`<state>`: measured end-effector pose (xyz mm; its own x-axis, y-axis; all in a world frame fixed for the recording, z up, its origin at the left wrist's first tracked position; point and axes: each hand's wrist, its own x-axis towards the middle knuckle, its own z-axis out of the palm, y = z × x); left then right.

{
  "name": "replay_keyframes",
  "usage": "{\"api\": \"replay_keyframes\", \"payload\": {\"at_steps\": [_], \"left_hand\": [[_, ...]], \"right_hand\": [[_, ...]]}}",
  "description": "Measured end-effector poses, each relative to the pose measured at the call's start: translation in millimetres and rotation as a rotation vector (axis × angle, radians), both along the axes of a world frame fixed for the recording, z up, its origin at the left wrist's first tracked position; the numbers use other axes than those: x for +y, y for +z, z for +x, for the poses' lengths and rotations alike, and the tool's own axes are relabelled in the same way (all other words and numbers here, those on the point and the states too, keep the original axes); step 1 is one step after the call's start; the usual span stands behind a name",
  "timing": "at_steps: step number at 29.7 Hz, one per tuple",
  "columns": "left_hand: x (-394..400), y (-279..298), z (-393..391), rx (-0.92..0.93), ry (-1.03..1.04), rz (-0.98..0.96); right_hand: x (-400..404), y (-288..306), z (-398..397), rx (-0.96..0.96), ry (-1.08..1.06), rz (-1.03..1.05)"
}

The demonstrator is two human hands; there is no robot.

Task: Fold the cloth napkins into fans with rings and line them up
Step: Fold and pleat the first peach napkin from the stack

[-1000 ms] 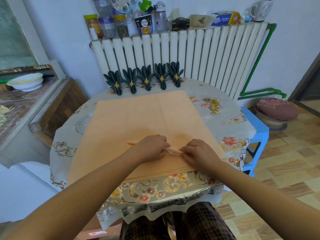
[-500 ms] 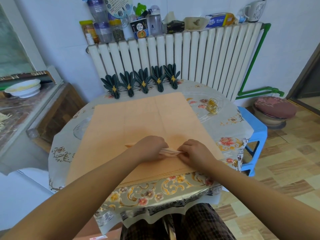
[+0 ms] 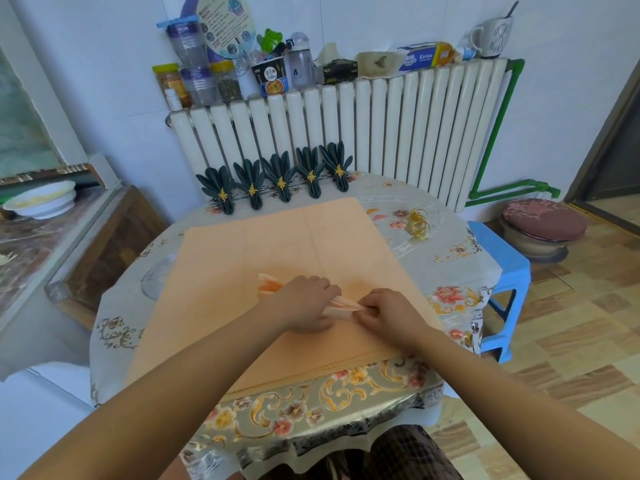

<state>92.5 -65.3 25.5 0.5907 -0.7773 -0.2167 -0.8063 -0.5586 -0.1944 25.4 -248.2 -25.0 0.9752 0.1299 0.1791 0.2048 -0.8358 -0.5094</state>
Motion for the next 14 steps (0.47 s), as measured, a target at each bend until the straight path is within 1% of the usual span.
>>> {"api": "replay_keyframes", "payload": {"at_steps": [3, 6, 8, 10, 14], "left_hand": [[5.0, -11.3, 2.0, -0.162, -0.082, 0.027], [6.4, -12.4, 9.7, -0.226, -0.13, 0.021], [3.2, -10.6, 14.0, -0.245, -0.153, 0.046], [1.2, -8.7, 17.1, -0.238, -0.168, 0.078], [1.4, -7.4, 19.0, -0.243, -0.206, 0.071]], "right_hand": [[-1.6, -4.4, 4.2, -0.024, 0.01, -0.056], [6.6, -11.9, 5.3, -0.135, -0.023, -0.268], [11.8, -16.0, 3.2, -0.166, -0.077, -0.387], [12.8, -18.3, 2.1, -0.17, -0.098, -0.42], [11.4, -20.8, 5.7, -0.19, -0.081, -0.469]]}}
